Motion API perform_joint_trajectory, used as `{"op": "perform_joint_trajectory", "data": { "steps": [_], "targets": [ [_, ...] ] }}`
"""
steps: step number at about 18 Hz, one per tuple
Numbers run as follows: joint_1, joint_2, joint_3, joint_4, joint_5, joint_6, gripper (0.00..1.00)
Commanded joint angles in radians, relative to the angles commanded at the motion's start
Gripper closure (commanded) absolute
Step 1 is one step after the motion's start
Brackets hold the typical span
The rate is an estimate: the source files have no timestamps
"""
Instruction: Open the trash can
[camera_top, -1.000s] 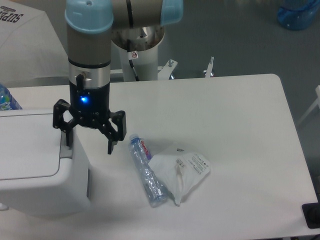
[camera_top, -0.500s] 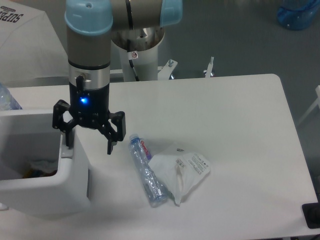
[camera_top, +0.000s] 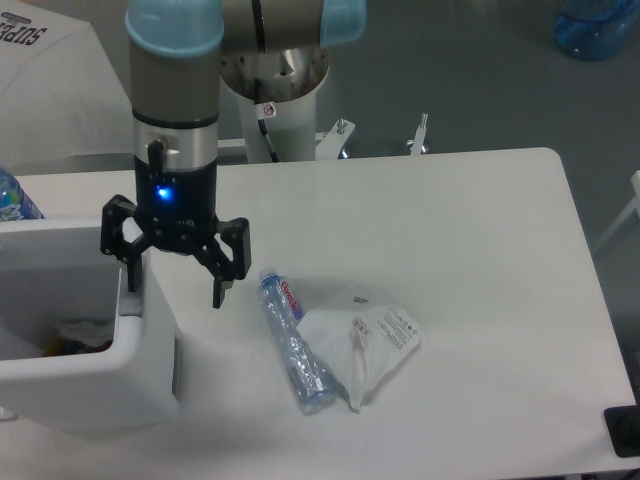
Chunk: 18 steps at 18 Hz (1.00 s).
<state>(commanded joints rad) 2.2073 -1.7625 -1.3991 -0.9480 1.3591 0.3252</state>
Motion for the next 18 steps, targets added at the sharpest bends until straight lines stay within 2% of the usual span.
{"op": "perform_joint_trajectory", "data": {
  "steps": [4,7,10,18],
  "targets": [
    [0.022,0.006,0.017,0.002,0.015,0.015,0.0],
    [0.031,0.014,0.017,0.002,0.115,0.026,0.0],
    [0.043,0.012,0.032,-0.003,0.176,0.092,0.0],
    [0.043,0.009,0.037,-0.005,0.178,0.1,0.0]
  ]
}}
